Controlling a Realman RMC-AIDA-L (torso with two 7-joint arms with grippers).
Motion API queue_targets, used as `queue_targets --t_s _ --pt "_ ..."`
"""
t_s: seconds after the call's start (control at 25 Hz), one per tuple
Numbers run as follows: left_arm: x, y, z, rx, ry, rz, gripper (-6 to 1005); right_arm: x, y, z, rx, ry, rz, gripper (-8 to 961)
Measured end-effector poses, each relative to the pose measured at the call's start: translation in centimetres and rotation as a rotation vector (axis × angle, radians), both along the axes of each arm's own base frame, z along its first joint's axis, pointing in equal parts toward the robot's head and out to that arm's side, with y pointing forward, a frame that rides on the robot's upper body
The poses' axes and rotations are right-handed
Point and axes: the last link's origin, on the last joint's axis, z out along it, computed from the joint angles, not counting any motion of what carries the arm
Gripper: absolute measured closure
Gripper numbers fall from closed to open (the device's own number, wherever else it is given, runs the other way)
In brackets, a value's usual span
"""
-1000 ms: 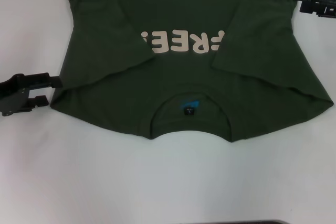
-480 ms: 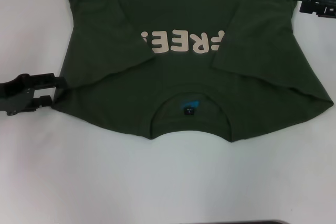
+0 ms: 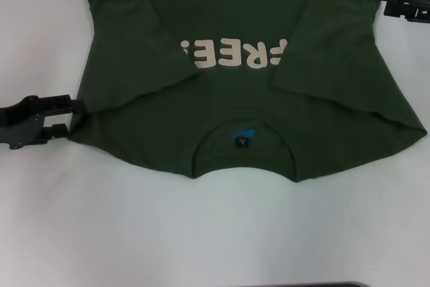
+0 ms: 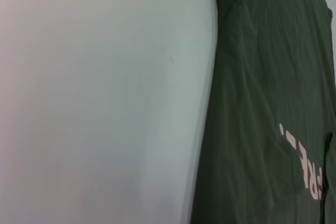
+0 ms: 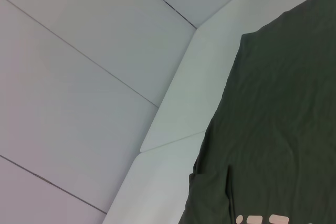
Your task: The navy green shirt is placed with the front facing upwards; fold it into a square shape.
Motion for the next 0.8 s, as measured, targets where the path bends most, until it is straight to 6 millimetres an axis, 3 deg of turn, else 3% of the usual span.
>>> queue_targets --t_s 0.8 --pt "1.3 0.6 -0.8 -0.020 -0.019 -0.042 222 -0.1 0.1 0.0 0.000 0.000 0.002 26"
